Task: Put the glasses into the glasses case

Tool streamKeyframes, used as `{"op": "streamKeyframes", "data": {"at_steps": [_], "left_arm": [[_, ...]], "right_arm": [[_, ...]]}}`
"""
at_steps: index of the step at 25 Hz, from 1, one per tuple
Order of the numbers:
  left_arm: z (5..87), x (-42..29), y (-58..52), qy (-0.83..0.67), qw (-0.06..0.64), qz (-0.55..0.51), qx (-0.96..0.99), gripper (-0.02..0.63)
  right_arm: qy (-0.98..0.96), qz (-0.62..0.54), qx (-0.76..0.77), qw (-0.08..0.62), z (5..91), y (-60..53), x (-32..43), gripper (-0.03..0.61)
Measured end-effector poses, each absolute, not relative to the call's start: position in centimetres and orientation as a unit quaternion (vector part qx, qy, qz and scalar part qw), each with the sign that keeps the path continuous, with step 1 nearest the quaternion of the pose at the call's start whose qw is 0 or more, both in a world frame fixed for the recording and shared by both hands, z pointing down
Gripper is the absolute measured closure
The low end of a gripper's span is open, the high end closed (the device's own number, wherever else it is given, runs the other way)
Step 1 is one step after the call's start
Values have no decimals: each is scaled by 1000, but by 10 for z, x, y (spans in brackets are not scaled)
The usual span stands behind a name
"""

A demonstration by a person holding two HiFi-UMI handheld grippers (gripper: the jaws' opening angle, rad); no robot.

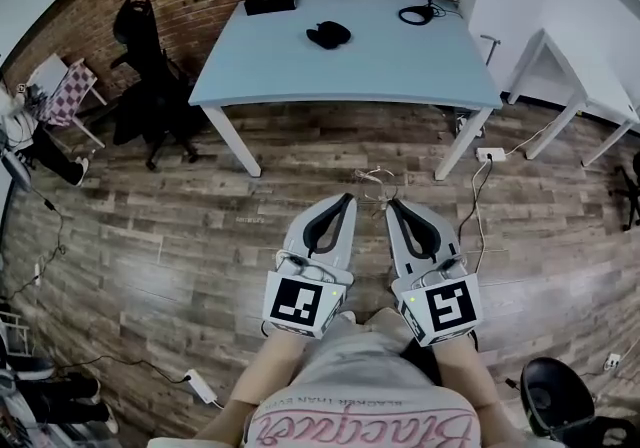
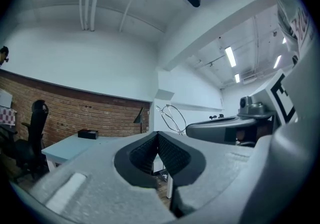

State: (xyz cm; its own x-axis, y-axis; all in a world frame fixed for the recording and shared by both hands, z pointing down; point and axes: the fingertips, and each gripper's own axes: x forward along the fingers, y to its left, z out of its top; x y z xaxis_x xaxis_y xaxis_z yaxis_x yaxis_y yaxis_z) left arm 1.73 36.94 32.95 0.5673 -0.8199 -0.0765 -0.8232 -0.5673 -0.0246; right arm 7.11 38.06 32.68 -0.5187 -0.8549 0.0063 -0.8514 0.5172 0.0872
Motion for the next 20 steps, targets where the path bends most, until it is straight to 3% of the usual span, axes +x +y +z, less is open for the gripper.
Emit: {"op": "streamKeyframes", "data": {"at_steps": [20], "left_arm": [[345, -3, 255, 496, 16, 25, -868, 611]], "right_arm": [[-891, -13, 454, 24, 350, 270, 51, 563]]}}
